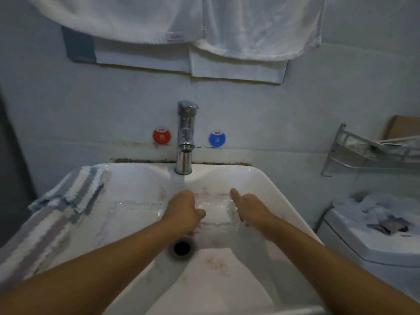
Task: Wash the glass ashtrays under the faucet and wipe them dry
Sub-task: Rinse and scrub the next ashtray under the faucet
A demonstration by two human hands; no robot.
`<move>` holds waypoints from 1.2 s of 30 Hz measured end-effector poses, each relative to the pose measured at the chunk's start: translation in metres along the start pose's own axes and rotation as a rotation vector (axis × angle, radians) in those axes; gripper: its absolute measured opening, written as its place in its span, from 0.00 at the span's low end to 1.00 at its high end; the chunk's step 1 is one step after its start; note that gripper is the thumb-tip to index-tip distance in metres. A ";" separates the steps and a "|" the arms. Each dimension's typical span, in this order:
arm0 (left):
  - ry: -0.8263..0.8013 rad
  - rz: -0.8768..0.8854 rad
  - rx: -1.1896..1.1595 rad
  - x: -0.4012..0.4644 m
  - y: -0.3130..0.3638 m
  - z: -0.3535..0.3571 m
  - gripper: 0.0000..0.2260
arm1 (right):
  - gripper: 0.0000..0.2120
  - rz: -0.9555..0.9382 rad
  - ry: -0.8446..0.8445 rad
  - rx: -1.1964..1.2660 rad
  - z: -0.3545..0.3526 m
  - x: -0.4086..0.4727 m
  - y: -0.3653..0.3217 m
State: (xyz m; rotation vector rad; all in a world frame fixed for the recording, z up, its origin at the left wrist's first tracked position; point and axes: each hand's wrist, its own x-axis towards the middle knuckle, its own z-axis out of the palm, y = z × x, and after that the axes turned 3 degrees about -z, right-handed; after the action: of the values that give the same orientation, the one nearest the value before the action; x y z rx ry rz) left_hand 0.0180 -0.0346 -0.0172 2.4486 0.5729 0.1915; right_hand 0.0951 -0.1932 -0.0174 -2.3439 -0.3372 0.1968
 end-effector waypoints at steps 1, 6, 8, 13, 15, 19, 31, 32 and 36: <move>0.000 -0.012 -0.011 -0.002 -0.001 -0.006 0.11 | 0.27 0.065 -0.063 0.111 0.003 -0.007 -0.008; 0.006 -0.071 -0.076 -0.019 -0.005 -0.035 0.08 | 0.17 0.235 -0.193 0.658 0.014 -0.030 -0.053; 0.017 -0.077 -0.044 -0.026 -0.008 -0.050 0.09 | 0.15 0.256 -0.169 0.681 0.019 -0.033 -0.067; -0.021 -0.117 0.018 -0.038 -0.010 -0.086 0.11 | 0.12 0.259 -0.140 0.747 0.034 -0.041 -0.087; 0.009 -0.100 0.124 -0.040 -0.011 -0.097 0.15 | 0.13 0.277 -0.149 0.812 0.038 -0.047 -0.088; 0.348 0.170 0.099 -0.040 0.000 -0.115 0.21 | 0.14 0.282 -0.164 0.859 0.044 -0.050 -0.084; 0.859 0.784 -0.076 0.016 0.041 -0.139 0.07 | 0.19 0.277 -0.130 0.799 0.048 -0.037 -0.076; 0.882 0.800 -0.058 0.018 0.040 -0.138 0.06 | 0.19 0.277 -0.131 0.796 0.048 -0.036 -0.075; 0.986 0.878 0.067 0.023 0.039 -0.134 0.05 | 0.18 0.279 -0.151 0.833 0.045 -0.038 -0.077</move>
State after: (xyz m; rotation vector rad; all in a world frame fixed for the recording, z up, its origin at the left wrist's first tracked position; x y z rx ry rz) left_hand 0.0174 0.0186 0.1136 2.3712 -0.1915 1.7854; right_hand 0.0336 -0.1221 0.0060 -1.5395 0.0188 0.5366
